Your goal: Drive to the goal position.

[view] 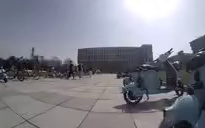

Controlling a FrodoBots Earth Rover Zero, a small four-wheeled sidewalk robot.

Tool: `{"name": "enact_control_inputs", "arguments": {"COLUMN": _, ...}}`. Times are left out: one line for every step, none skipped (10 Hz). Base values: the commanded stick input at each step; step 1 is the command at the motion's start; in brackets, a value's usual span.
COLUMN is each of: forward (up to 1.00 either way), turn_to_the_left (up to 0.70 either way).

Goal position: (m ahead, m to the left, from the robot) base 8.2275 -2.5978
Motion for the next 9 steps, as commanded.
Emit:
{"name": "enact_control_inputs", "arguments": {"forward": 0.0, "turn_to_the_left": 1.0}}
{"name": "enact_control_inputs", "arguments": {"forward": 0.0, "turn_to_the_left": 0.46}}
{"name": "enact_control_inputs", "arguments": {"forward": 0.0, "turn_to_the_left": 0.0}}
{"name": "enact_control_inputs", "arguments": {"forward": 0.0, "turn_to_the_left": 0.0}}
{"name": "enact_control_inputs", "arguments": {"forward": 0.0, "turn_to_the_left": 0.0}}
{"name": "enact_control_inputs", "arguments": {"forward": 0.0, "turn_to_the_left": 0.0}}
{"name": "enact_control_inputs", "arguments": {"forward": 0.0, "turn_to_the_left": 0.25}}
{"name": "enact_control_inputs", "arguments": {"forward": 0.0, "turn_to_the_left": 0.63}}
{"name": "enact_control_inputs", "arguments": {"forward": 0.0, "turn_to_the_left": 0.99}}
